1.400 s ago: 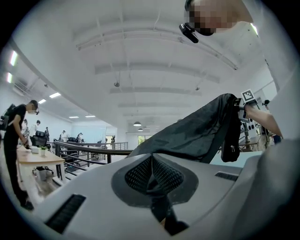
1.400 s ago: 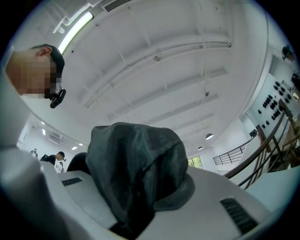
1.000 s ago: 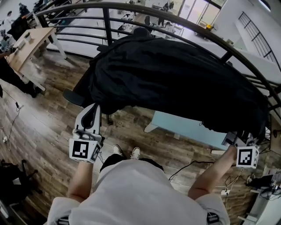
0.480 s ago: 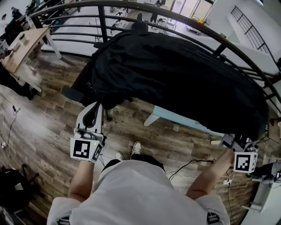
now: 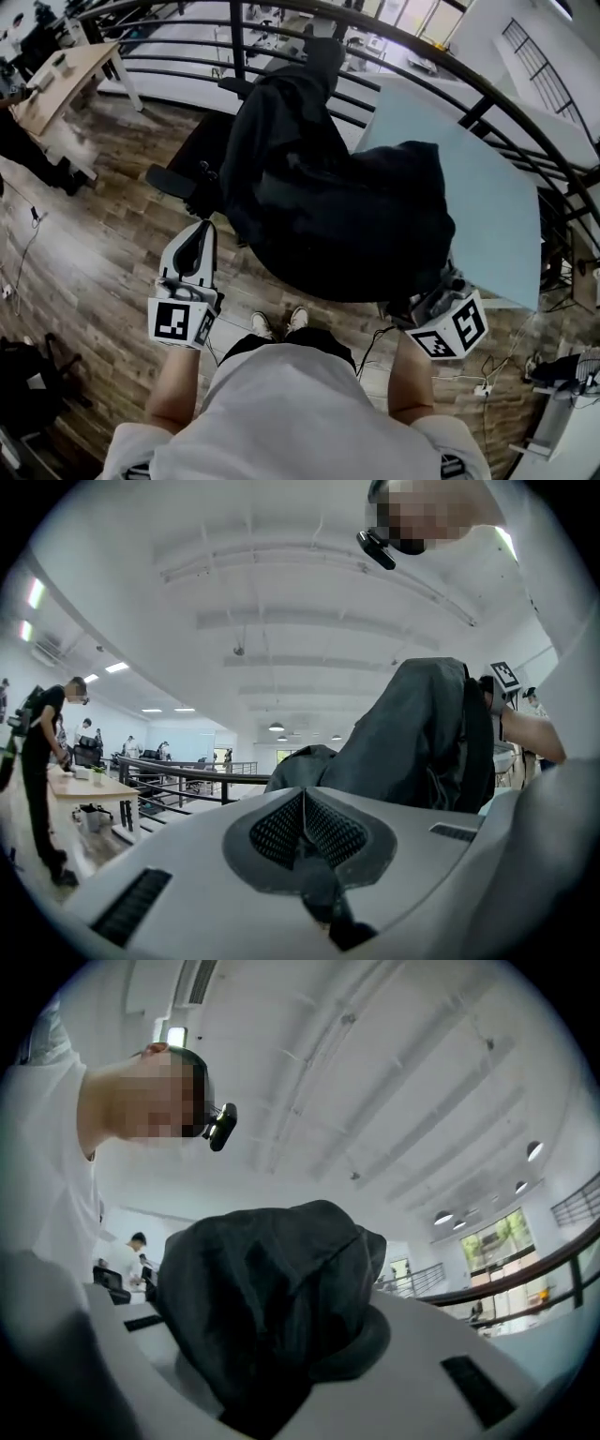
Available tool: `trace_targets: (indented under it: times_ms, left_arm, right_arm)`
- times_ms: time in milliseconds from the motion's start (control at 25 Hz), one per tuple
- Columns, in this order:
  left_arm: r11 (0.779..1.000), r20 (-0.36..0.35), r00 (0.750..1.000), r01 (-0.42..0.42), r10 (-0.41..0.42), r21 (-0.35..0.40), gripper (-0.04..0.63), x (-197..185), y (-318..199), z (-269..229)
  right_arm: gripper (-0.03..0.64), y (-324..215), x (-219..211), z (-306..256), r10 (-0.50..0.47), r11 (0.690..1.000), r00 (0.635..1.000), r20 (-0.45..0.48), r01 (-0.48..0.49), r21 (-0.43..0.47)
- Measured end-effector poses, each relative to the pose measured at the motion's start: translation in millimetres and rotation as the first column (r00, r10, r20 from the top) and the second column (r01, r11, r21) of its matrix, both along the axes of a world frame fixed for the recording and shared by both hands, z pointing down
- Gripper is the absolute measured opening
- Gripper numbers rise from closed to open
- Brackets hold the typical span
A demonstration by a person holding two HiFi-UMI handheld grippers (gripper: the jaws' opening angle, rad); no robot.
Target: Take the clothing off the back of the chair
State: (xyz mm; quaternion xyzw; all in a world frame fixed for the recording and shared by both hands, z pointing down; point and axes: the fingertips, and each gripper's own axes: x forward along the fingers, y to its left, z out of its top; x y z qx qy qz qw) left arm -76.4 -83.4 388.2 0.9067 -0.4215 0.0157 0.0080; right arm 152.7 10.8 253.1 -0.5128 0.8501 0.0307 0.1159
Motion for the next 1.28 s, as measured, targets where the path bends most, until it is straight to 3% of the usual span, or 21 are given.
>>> trace_targets:
  times_ms: [120, 280, 440, 560, 680, 800, 960, 1280]
  left_arm:
    - [0.998, 0.002, 0.998, 0.067, -0.067, 0.005, 0.028, -20, 4, -1]
    - [0.989, -0.006, 0.989, 0.149, -0.149, 0.006, 0.028, -48, 11, 0]
    - [0.974, -0.009, 0.974, 0.225, -0.225, 0.002, 0.028, -75, 18, 3]
    - [0.964, -0.008, 0.964, 0.266, -0.266, 0.009, 0.028, -86, 24, 2]
    - [0.957, -0.002, 0.957, 0.291, -0.291, 0.013, 0.028, -95, 30, 3]
    - [0.953, 0.007, 0.953, 0.303, -0.303, 0.011, 0.028, -97, 34, 6]
    - [0.953, 0.018, 0.953, 0.304, -0.304, 0.010, 0.028, -94, 38, 7]
    - [0.963, 0.028, 0.962, 0.271, -0.271, 0.013, 0.028, -77, 30, 8]
  right_arm:
    - [0.084, -15, -52, 20, -0.178, 0.983, 0.984, 0.009, 0.178, -0.046]
    - [0.084, -21, -108, 48, -0.355, 0.930, 0.935, 0.005, 0.354, -0.103]
    - [0.084, -17, -144, 66, -0.468, 0.874, 0.884, 0.010, 0.464, -0.141]
    - [0.084, -16, -146, 74, -0.488, 0.858, 0.872, 0.043, 0.488, -0.157]
    - [0.084, -25, -140, 86, -0.437, 0.879, 0.898, 0.050, 0.438, -0.189]
    - [0.083, -44, -125, 121, -0.311, 0.912, 0.950, 0.023, 0.305, -0.273]
    - [0.083, -52, -94, 157, -0.199, 0.910, 0.978, 0.064, 0.209, -0.358]
    - [0.083, -41, 5, 143, 0.047, 0.940, 0.998, 0.030, -0.034, -0.341]
